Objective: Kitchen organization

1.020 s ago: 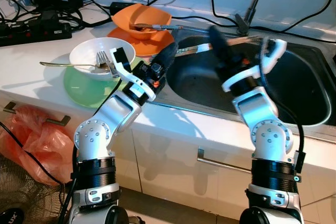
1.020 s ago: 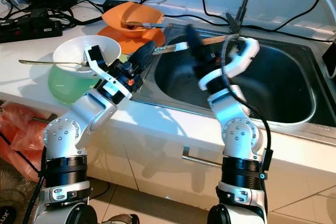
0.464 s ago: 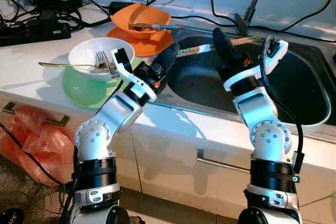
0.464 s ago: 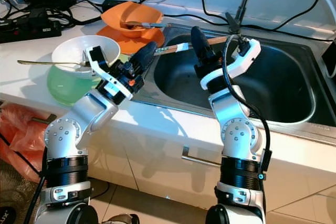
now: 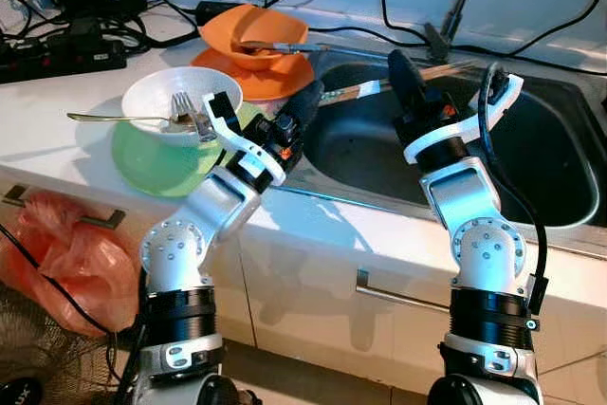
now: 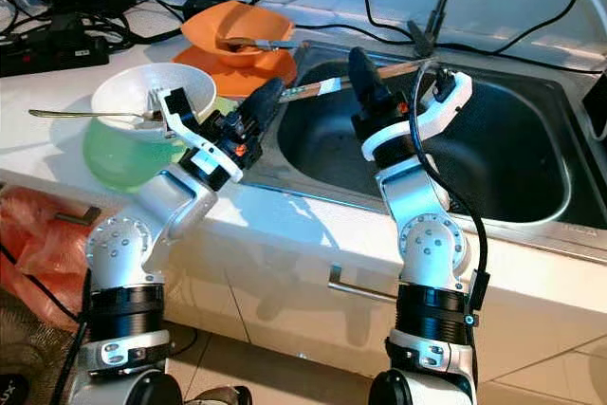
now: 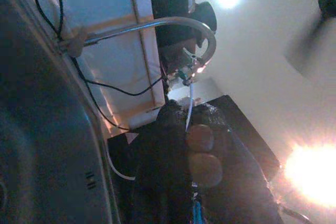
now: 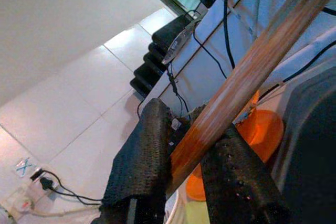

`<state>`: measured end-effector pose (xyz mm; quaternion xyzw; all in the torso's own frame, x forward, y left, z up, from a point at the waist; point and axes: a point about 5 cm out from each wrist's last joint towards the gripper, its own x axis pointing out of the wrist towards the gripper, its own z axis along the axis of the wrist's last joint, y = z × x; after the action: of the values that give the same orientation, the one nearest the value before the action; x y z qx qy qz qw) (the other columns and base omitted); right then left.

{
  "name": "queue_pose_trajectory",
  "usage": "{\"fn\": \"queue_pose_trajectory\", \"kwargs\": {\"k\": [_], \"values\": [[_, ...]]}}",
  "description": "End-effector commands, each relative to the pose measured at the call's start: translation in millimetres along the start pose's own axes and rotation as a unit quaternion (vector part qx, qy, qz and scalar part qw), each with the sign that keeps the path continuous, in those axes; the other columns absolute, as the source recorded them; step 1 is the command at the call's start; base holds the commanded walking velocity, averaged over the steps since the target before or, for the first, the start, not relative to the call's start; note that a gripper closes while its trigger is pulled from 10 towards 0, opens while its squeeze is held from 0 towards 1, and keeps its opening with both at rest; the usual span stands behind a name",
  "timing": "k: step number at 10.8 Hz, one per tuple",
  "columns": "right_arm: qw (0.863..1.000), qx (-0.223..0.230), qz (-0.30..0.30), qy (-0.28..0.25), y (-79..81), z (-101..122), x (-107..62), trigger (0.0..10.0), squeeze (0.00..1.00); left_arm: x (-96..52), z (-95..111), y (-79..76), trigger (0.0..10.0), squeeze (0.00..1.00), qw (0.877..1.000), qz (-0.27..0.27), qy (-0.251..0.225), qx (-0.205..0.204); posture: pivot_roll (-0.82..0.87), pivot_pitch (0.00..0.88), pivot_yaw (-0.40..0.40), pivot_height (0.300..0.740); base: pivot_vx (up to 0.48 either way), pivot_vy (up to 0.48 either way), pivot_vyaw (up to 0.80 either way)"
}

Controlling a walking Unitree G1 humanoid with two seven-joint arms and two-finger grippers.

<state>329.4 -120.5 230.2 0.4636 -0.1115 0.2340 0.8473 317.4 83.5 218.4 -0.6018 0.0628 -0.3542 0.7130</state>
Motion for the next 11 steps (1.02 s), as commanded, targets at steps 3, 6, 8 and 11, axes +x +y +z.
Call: {"fn": "queue_pose_trajectory", "kwargs": {"k": [3, 6, 8, 11], "values": [[1.0, -0.029, -0.005, 0.002, 2.2, 3.6, 1.3, 0.0, 0.0, 1.1, 5.2, 6.3, 10.0, 1.0, 0.999, 0.049, -0.013, 0.016, 0.07, 0.071, -0.014, 0.74, 0.0, 0.0, 0.0], [0.997, -0.053, -0.054, -0.019, -13.8, 13.3, -3.0, 0.0, 0.0, 2.5, 6.6, 8.3, 10.0, 1.0, 0.996, 0.069, -0.013, 0.056, 0.07, 0.06, -0.021, 0.74, 0.0, 0.0, 0.0], [0.993, -0.072, -0.083, -0.032, -24.0, 20.6, -4.3, 0.0, 0.0, 1.5, 4.7, 8.8, 10.0, 1.0, 0.996, 0.069, -0.011, 0.057, 0.07, 0.055, -0.024, 0.74, 0.0, 0.0, 0.0], [0.98, -0.158, -0.113, -0.055, -30.7, 31.1, -3.7, 0.0, 0.0, 2.6, 6.6, 4.7, 10.0, 1.0, 0.995, 0.065, -0.006, 0.081, 0.07, 0.044, -0.028, 0.74, 0.0, 0.0, 0.0]]}}
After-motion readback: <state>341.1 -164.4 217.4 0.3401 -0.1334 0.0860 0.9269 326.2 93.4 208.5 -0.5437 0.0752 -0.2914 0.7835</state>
